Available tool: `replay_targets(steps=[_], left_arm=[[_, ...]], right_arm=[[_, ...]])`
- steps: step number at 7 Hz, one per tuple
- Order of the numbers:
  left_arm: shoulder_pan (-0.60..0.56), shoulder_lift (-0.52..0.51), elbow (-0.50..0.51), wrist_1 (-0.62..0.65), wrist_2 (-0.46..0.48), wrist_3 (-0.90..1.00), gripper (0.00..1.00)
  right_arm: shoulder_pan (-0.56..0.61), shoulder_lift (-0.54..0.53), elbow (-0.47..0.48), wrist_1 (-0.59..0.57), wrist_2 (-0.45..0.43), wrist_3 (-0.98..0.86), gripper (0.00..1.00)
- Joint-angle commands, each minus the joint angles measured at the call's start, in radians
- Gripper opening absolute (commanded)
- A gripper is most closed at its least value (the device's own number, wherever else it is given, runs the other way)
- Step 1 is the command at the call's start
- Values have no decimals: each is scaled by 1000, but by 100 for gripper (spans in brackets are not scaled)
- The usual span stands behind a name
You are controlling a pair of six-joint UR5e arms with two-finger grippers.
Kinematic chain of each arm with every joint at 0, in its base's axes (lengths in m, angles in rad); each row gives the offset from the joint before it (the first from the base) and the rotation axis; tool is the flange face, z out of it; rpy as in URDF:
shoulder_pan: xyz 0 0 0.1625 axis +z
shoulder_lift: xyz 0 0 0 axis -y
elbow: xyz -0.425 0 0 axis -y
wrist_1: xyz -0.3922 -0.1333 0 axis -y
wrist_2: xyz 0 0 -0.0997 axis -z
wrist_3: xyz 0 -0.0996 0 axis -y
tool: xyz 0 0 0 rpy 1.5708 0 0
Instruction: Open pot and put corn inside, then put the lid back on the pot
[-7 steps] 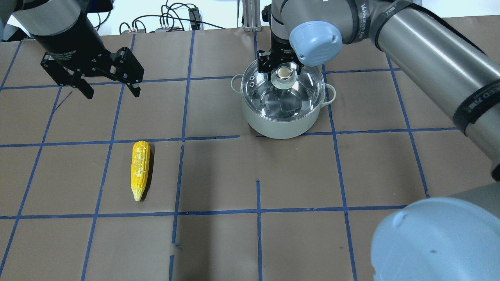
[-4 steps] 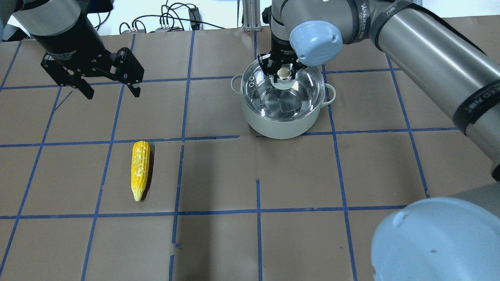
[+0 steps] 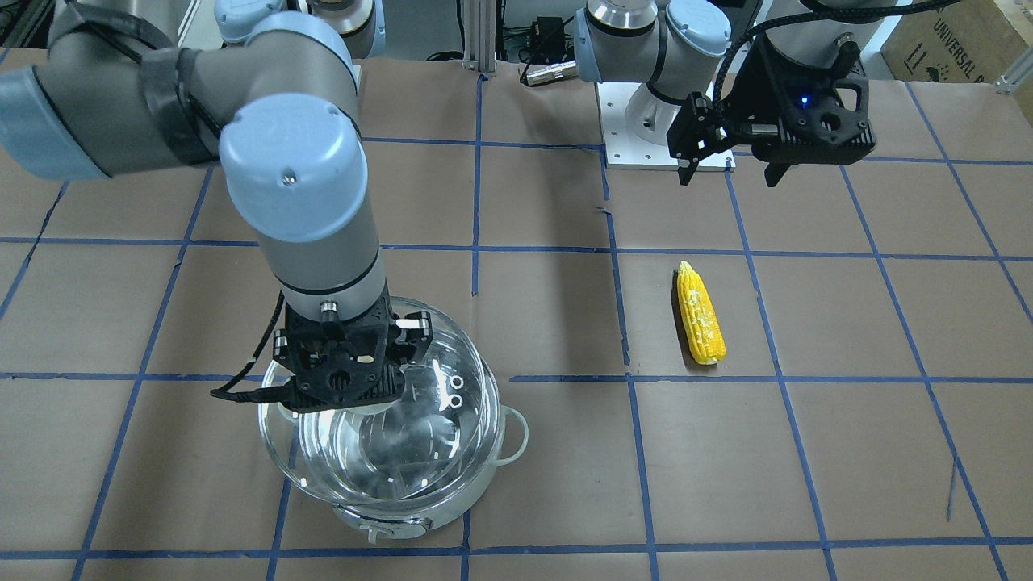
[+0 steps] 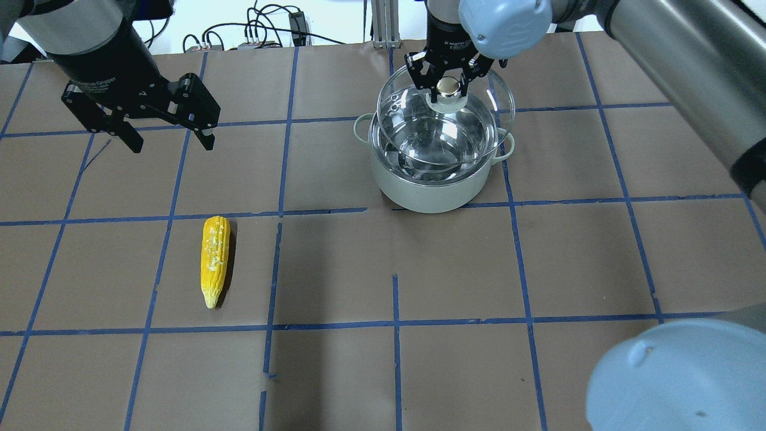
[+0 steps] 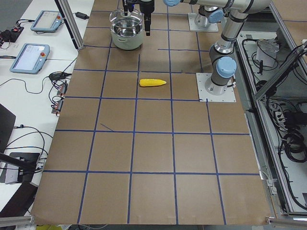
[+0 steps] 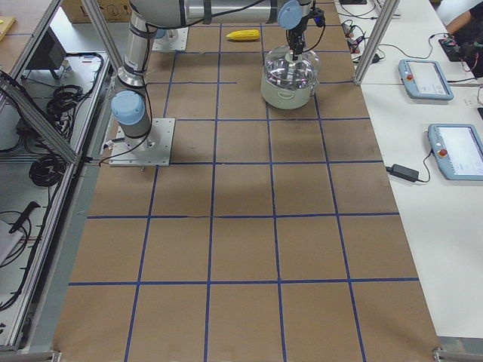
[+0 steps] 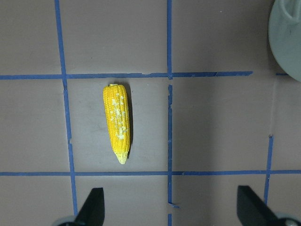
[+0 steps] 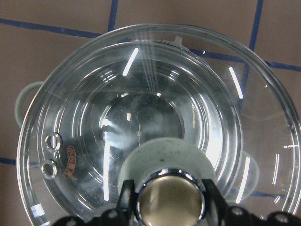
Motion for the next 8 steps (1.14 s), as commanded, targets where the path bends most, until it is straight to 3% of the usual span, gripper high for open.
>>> replay_targets(steps=[1,2,3,5,8], left_arm=[[29,-62,-120,72,-4,98,100],[78,-102,-215,207,-7,111,100],[136,-120,-298,260,-12,120,100],[170,-177,-471,520,-13,161,100],[204,-278,-538,636,-4,250,99]], right_arm=[[-95,-40,-109,151,0,-113,6],[-159,-78,-133,227,5,-178,6],[-211,-120,-126,272,8,-222,6],[-232,-218,-82,376,17,-221,5],[-235,-356,84,339,16,-208,5]])
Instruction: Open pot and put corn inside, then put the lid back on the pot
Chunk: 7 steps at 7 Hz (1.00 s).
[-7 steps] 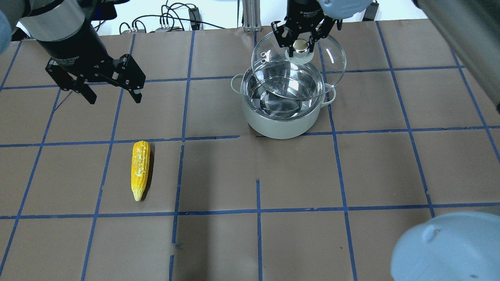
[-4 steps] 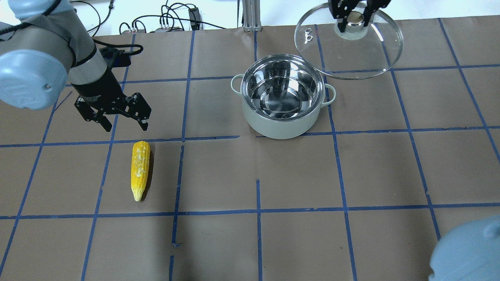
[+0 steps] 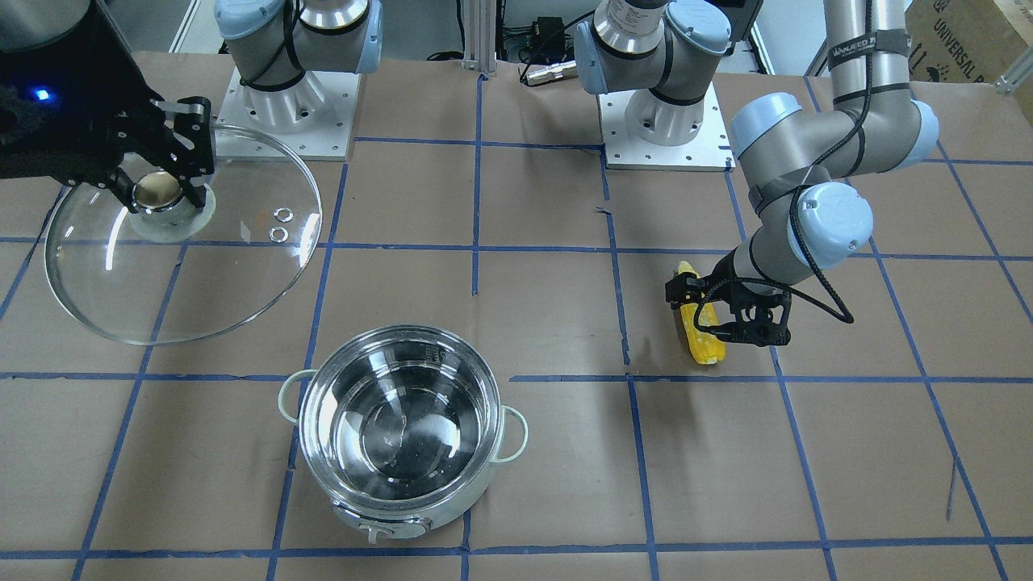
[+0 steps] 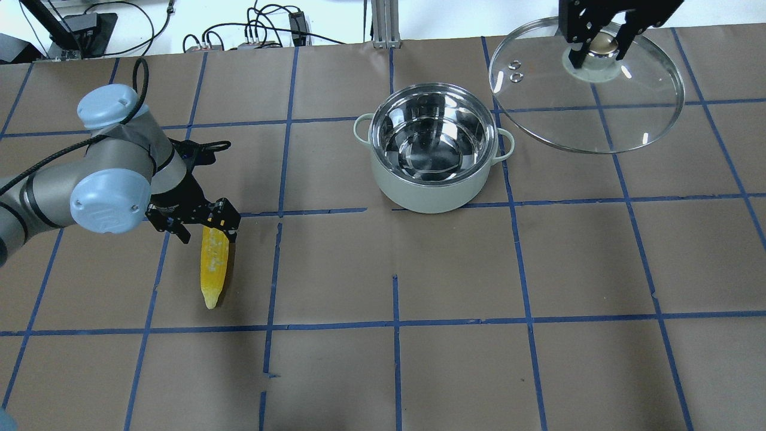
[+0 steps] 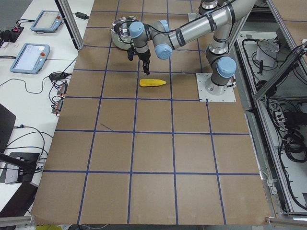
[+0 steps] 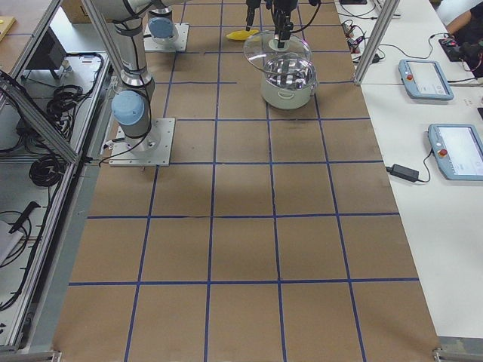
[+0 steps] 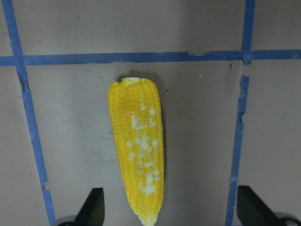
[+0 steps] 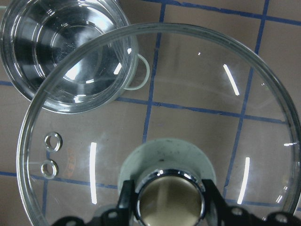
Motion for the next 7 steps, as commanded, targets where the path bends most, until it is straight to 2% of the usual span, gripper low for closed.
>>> replay_targets(steps=[1,2,3,4,5,7], left_arm=[[36,-64,-60,104,2,27,99],[34,-84,-68,122,2,27,93],[34,-94,-59,122,2,32,54],[34,-92,-58,123,0,34,27],[22,-83,-50,125,-6,23,18],[-11,-71,6,107,-32,0,18]], right_arm=[[-2,-104,143,-47,1,3,5],[-2,-167,246,-131,-1,1,5],[-3,-221,344,-195,-2,1,5],[-9,-258,416,-249,-3,0,5],[-11,-272,440,-257,-1,1,5],[-11,-272,446,-259,2,4,5]])
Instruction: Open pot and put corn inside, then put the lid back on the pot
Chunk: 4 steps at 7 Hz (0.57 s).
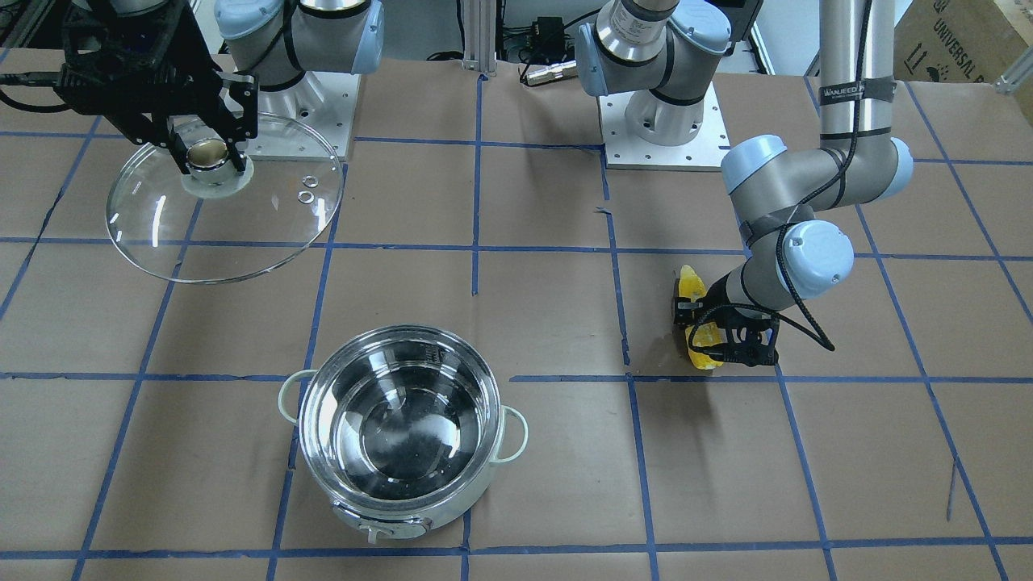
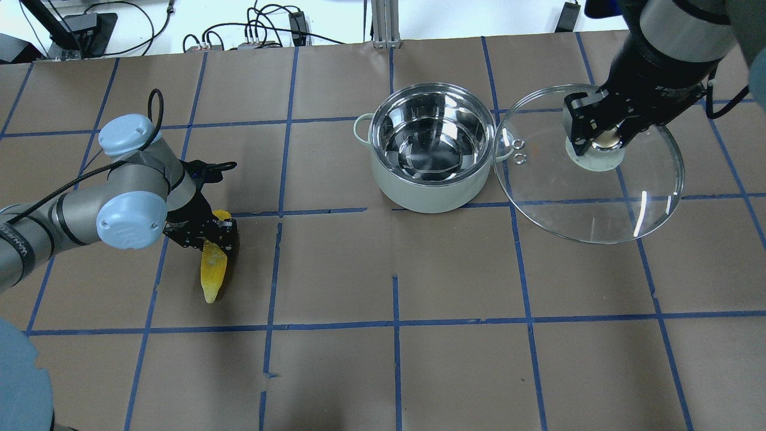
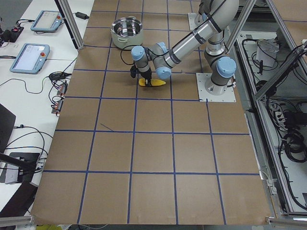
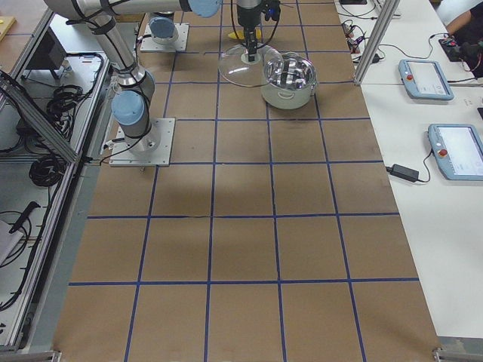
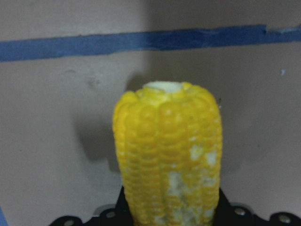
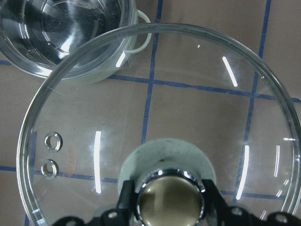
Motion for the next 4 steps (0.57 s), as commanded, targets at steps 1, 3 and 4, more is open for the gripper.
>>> replay_targets(steps=[1,3,4], left_arm=[[-110,40,90,-22,-56,-41,18],[-237,33,289,-138,-79,-177,18],[-301,11,386,-192,-117,-272,18]], right_arm=[[-1,-4,11,-26,-1,3,5],[-1,-3,12,-28,1,8,5],[-1,-3,12,-29,3,8,5]])
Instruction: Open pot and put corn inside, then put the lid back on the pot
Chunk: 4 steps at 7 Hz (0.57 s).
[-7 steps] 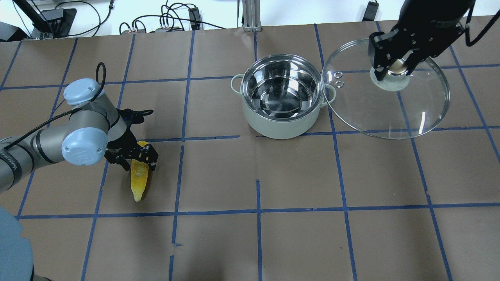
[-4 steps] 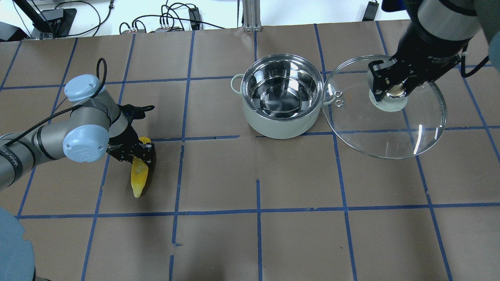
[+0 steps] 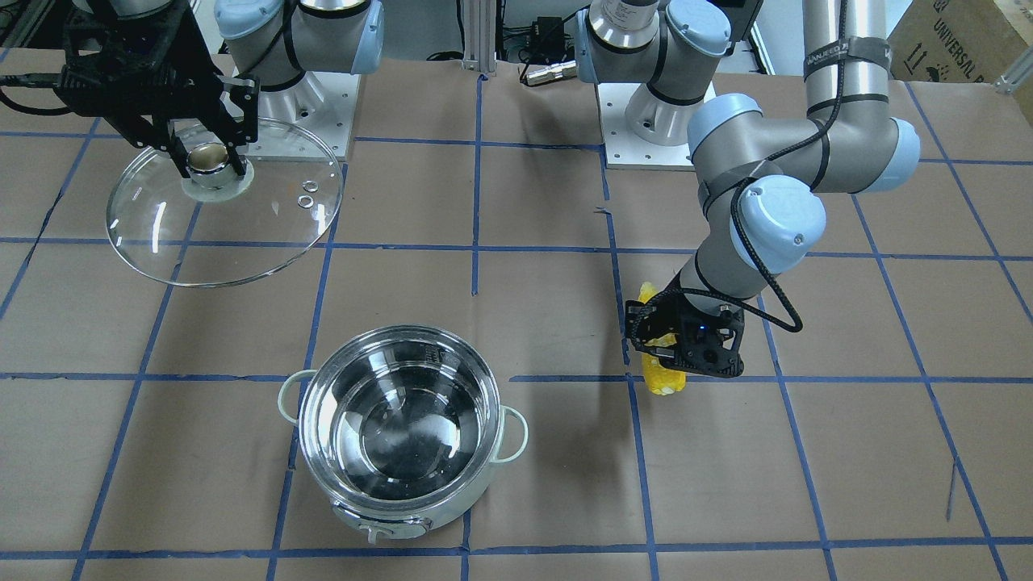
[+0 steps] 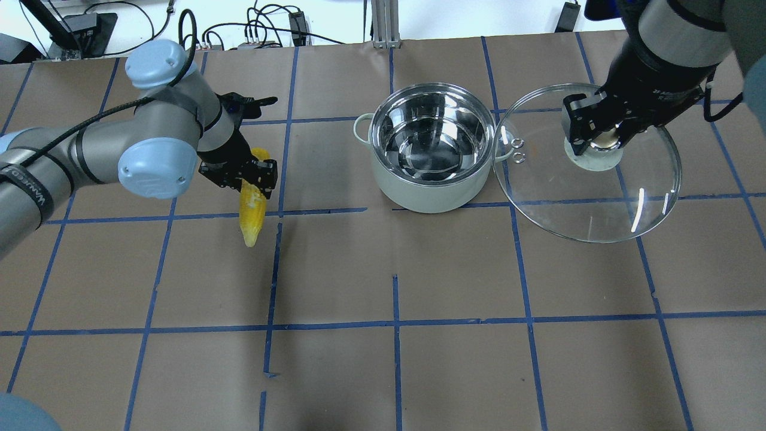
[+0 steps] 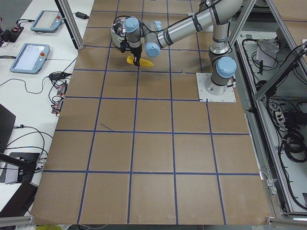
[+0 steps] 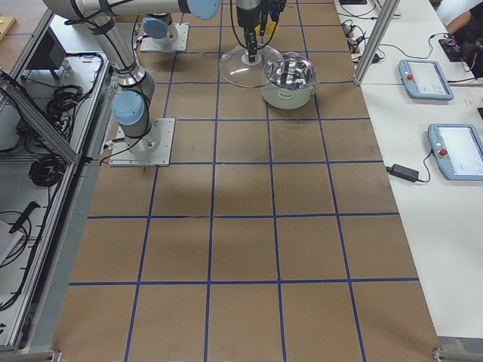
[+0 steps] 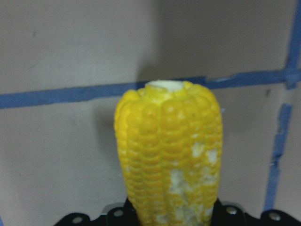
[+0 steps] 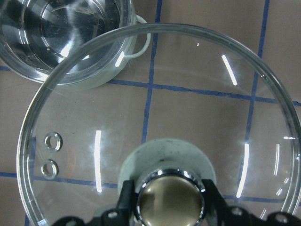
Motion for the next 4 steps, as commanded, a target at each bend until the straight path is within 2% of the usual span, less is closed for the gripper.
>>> replay_targets(steps=[1,2,4], left_arm=[[-145,-65,215,-73,-36,-179,18],[-231,-131,319,-76,-35,-264,19],[-326,-289,523,-88,-24,-378,20]], right_arm=[[0,2,1,-2,1,0,5],[0,2,1,-2,1,0,5],[-2,0,1,-2,1,0,5]])
